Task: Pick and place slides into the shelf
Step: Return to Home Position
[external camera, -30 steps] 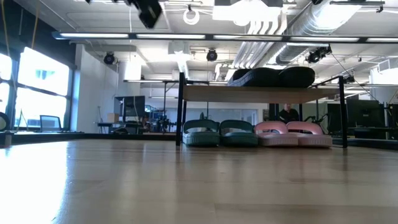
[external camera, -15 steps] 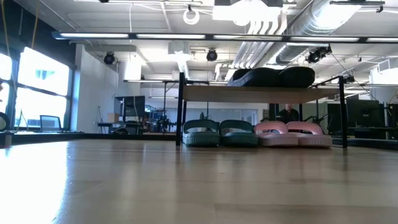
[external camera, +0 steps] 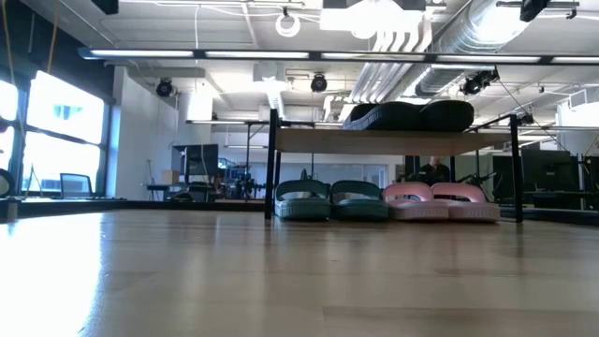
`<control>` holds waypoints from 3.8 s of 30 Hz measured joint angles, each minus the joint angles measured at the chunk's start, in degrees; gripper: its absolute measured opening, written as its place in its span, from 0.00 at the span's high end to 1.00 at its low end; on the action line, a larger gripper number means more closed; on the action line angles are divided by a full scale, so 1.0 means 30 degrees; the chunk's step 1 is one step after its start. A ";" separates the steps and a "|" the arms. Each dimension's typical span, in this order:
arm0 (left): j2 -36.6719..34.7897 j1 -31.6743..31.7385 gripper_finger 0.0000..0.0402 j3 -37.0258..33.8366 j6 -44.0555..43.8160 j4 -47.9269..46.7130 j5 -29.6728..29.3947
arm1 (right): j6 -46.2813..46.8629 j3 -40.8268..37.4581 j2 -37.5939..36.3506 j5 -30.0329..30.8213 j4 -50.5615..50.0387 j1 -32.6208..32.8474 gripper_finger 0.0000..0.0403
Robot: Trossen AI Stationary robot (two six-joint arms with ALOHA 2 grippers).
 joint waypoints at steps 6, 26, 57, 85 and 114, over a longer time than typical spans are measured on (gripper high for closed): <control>-0.1982 0.0000 1.00 -0.1582 -0.0811 -0.0043 -0.1061 | 0.0894 -0.1935 -0.1978 -0.0285 0.0376 0.0000 1.00; -0.4025 -0.0007 1.00 -0.5930 -0.1862 0.3354 -0.1779 | 0.1758 -0.7173 -0.2105 -0.2904 0.7147 0.0015 1.00; -0.3925 -0.0007 1.00 -1.0963 -0.2094 0.4753 -0.2532 | 0.2175 -0.8870 -0.2057 -0.1472 0.2749 0.0015 1.00; -0.3915 -0.0007 1.00 -1.0941 0.0188 0.4627 -0.3290 | 0.1736 -0.8856 -0.2054 0.0819 0.0844 0.0000 1.00; -0.3915 -0.0007 1.00 -1.0934 0.0179 0.4624 -0.3290 | 0.1739 -0.8856 -0.2054 0.0819 0.0832 0.0000 1.00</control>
